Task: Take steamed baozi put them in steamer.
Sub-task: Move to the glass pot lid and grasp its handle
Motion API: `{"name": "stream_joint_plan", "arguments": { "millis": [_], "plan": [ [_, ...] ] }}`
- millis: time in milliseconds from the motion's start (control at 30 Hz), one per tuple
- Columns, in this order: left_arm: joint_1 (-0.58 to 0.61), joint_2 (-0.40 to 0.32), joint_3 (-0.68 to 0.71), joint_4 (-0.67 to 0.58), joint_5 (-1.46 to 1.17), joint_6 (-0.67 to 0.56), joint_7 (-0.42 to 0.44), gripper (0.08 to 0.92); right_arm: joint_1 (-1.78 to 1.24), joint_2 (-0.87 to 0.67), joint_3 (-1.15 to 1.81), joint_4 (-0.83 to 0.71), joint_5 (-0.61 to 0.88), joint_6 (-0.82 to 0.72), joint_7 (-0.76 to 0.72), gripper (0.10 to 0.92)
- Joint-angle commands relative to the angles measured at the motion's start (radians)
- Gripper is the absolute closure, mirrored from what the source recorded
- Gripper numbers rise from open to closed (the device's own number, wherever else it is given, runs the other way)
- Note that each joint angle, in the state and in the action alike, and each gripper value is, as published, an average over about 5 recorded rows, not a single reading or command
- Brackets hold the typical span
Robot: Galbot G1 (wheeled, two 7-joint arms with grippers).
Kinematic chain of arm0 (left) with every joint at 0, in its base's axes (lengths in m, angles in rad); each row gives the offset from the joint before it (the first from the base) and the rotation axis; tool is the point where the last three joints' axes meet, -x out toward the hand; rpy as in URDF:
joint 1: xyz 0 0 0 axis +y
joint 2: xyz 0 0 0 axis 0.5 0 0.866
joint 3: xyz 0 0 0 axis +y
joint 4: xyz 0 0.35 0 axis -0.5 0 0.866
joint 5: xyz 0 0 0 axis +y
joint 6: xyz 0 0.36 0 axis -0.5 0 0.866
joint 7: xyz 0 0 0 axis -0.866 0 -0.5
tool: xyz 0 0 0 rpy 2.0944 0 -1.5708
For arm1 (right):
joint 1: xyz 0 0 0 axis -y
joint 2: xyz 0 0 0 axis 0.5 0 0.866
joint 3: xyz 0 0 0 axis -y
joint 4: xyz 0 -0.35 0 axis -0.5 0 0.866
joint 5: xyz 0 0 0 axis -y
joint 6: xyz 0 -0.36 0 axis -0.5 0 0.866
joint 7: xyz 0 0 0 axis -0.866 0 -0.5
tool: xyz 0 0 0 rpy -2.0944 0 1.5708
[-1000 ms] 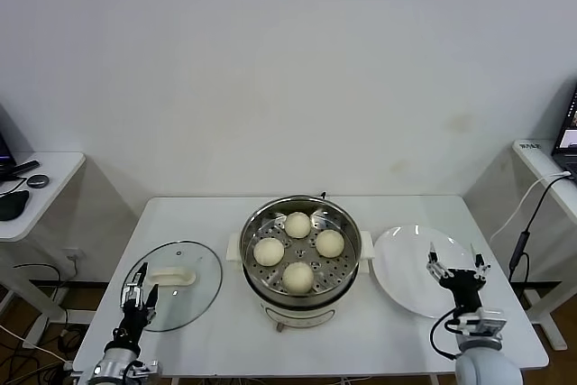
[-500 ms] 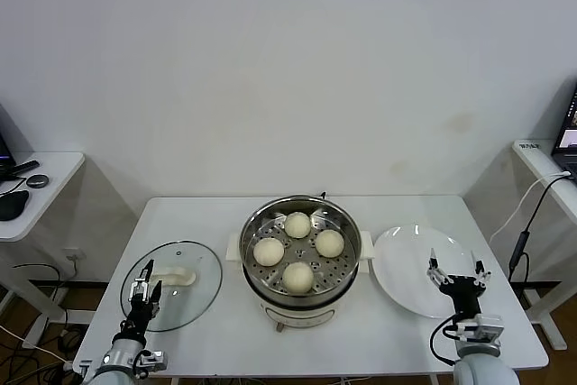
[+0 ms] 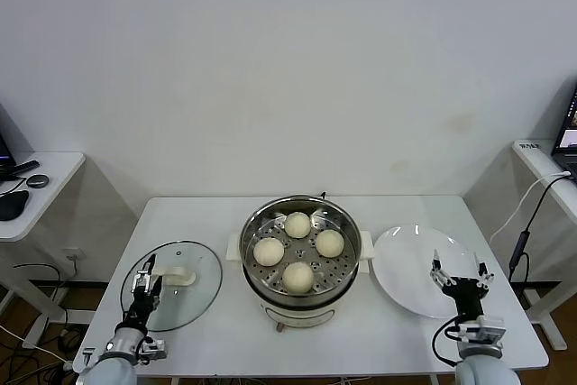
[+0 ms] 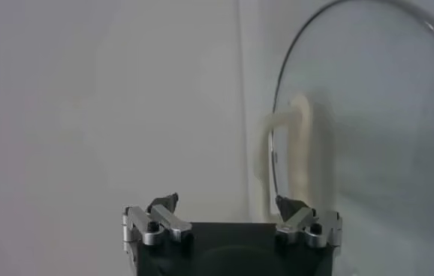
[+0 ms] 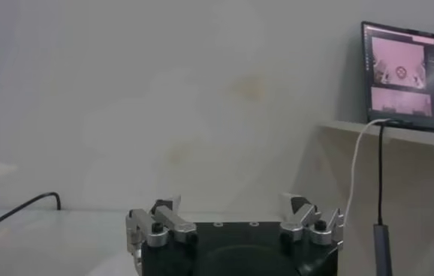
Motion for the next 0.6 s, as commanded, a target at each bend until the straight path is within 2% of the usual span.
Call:
{"name": "stream_joint_plan", "arguments": {
  "millis": [33, 600],
  "plan": [
    [-0.059, 0.006, 0.005, 0.054, 0.004, 0.005, 0.001, 0.177, 0.000, 0.002, 0.009, -0.006, -0.001, 0.003, -0.002, 0.203],
    [-0.155, -0.002, 0.042, 0.145, 0.013, 0.014, -0.011, 0.177, -0.015, 0.005, 0.036, -0.013, 0.003, 0.014, -0.002, 0.203]
  ]
}}
